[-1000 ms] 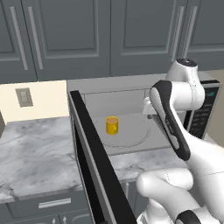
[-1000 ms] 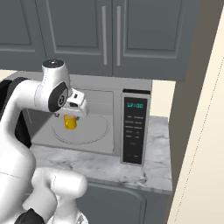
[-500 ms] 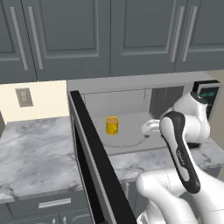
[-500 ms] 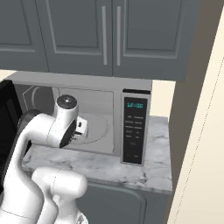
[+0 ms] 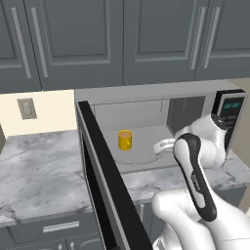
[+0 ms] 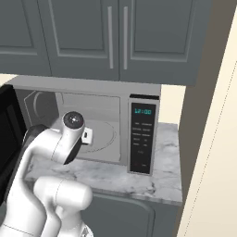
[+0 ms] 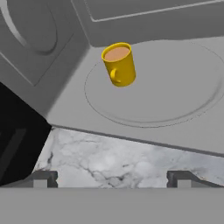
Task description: Pick the cup of tea, navigate to the dining table, and place it on the saucer.
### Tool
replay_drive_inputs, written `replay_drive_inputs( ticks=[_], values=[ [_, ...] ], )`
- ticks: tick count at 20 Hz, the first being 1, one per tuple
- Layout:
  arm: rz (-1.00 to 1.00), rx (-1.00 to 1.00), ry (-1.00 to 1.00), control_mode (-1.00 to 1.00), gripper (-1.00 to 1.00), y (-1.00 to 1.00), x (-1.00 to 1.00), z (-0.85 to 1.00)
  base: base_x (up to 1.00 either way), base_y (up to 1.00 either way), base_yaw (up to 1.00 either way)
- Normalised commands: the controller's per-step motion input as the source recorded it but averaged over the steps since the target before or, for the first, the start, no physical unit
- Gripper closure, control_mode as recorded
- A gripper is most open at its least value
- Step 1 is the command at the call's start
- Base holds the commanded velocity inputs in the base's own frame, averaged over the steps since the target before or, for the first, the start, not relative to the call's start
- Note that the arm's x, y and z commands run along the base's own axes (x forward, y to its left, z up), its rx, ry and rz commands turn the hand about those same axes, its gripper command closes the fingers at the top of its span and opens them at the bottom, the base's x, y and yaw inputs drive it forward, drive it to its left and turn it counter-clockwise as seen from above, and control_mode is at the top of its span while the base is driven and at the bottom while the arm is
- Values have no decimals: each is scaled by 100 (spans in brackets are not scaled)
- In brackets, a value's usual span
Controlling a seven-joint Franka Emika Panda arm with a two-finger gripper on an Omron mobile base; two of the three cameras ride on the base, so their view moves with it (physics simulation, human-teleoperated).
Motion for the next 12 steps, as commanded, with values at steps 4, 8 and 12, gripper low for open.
replay_drive_inputs(
  ticks=[4,8,12],
  values=[
    [0,-4,0,-100,-100,38,51,-7,0,0,0],
    [0,0,1,-100,-100,29,81,-29,0,0,0],
    [0,0,0,-100,-100,22,77,-33,0,0,0]
  ],
)
